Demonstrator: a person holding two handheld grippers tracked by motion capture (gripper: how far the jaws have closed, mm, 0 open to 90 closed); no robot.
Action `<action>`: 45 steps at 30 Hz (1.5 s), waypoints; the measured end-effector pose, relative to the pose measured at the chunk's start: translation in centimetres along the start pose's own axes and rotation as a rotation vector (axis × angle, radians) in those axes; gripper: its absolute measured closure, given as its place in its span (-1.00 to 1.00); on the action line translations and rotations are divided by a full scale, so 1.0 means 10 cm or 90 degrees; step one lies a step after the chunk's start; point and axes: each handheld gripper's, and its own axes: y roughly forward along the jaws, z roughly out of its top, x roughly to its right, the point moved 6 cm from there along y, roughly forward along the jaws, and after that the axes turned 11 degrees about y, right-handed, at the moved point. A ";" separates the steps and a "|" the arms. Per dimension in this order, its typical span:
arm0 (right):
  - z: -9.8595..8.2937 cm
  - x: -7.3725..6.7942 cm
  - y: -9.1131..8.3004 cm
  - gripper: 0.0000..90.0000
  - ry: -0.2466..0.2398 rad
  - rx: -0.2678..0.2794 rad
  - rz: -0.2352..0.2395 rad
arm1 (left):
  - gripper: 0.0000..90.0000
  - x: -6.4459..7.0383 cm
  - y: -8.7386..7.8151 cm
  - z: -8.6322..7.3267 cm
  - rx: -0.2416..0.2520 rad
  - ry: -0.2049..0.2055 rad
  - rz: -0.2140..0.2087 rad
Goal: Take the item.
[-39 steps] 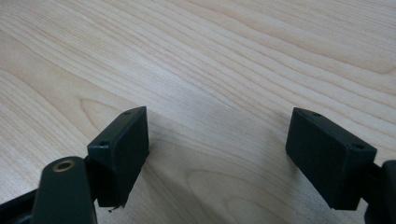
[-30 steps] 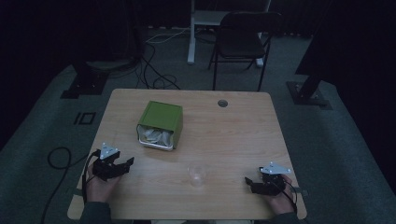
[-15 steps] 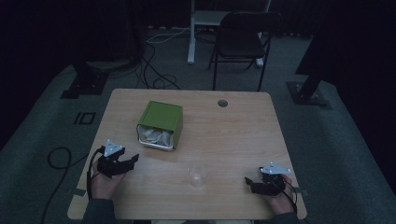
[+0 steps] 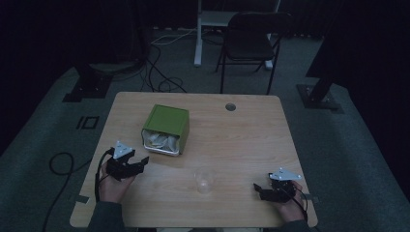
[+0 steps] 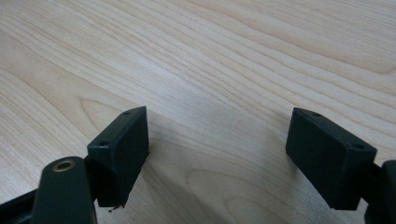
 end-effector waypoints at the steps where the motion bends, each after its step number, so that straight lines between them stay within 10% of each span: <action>1: 0.00 0.00 0.00 -0.53 0.000 0.000 0.000 | -0.19 0.02 0.02 0.03 0.005 0.005 -0.005; 45: 0.00 0.00 0.00 -0.53 0.001 0.000 0.000 | -0.23 0.32 0.41 0.42 0.012 0.070 -0.078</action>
